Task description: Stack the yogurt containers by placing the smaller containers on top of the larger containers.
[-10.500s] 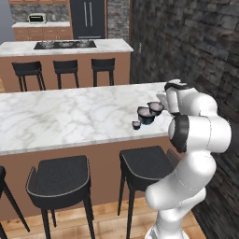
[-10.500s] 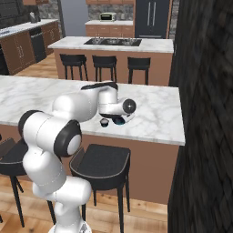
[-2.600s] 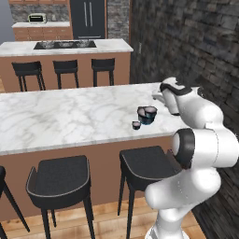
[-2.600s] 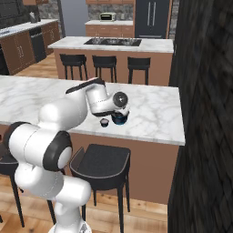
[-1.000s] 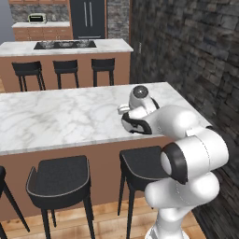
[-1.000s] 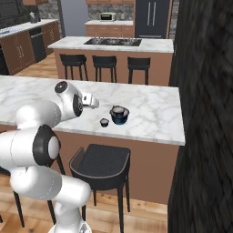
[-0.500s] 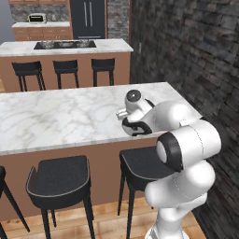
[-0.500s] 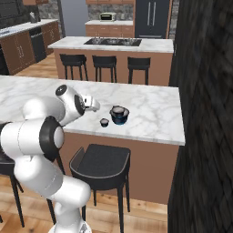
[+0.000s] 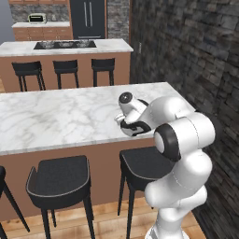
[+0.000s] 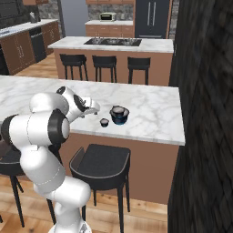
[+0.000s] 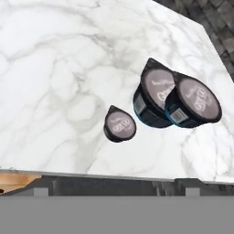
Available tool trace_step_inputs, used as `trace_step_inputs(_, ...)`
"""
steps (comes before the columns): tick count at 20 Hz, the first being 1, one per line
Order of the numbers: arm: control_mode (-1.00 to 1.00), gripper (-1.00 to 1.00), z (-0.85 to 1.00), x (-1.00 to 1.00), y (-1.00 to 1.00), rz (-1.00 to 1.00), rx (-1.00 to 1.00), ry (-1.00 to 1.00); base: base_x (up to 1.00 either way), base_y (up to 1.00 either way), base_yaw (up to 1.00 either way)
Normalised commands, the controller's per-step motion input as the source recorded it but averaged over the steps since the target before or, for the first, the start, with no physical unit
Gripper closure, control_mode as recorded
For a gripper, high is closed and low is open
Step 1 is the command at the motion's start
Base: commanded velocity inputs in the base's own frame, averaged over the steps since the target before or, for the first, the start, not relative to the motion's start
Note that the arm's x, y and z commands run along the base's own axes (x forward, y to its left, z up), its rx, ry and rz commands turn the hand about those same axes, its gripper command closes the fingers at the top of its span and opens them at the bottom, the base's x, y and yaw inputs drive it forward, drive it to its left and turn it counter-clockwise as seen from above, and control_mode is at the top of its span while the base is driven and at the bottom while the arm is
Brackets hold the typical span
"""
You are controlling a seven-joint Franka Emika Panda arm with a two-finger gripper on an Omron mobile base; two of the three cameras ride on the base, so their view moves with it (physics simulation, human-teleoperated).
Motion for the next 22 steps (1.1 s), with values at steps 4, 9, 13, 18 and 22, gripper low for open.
trace_step_inputs(4, -1.00, -1.00, -0.10, 0.00, -0.03, 0.00, -0.04, 0.06, 0.00, 0.00, 0.00)
trace_step_inputs(9, -1.00, -1.00, 0.01, 0.02, -0.20, 0.00, 0.06, 0.00, 0.00, 0.00, 0.00)
trace_step_inputs(13, -1.00, -1.00, 0.02, 0.04, -0.40, 0.00, 0.11, 0.00, 0.00, 0.00, 0.00)
trace_step_inputs(18, -1.00, -1.00, 0.00, 0.00, -0.36, -0.02, 0.12, 0.00, 0.00, 0.00, 0.00)
trace_step_inputs(22, -1.00, -1.00, 0.00, 0.00, -0.11, 0.00, 0.07, 0.00, 0.00, 0.00, 0.00)
